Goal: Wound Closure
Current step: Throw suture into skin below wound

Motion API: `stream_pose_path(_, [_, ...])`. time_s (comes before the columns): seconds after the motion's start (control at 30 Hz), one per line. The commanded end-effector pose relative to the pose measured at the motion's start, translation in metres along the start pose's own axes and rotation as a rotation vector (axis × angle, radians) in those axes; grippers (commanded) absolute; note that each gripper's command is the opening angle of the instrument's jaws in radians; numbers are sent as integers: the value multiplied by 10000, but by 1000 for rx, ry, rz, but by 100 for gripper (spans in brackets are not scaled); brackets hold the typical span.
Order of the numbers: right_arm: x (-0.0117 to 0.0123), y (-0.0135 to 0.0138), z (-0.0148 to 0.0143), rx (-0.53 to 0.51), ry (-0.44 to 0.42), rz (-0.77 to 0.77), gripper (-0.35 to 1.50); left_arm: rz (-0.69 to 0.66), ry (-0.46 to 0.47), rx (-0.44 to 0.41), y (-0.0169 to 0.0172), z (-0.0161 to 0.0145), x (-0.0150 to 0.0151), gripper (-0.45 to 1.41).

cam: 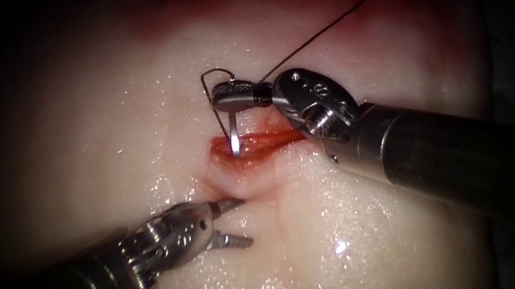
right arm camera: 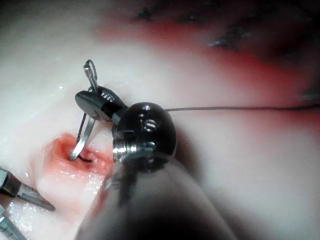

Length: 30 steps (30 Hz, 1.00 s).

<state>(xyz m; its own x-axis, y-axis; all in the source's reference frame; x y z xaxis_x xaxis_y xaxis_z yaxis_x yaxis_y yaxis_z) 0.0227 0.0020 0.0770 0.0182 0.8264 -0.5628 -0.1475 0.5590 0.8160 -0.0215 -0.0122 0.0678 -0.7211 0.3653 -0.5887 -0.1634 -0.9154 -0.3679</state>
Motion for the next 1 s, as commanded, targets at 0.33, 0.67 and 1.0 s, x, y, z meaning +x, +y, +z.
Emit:
stream_pose_path(0.33, [-16, -20, 15, 34, -36, 108, -35, 0, 3, -5, -5, 6, 3, 60])
stream_pose_path(0.67, [-21, -33, 16, 46, -51, 267, -35, 0, 3, -5, -5, 6, 3, 60])
stream_pose_path(1.0, [-34, -51, 20, 58, -75, 329, -35, -3, 2, -6, -7, 3, 5, 60])
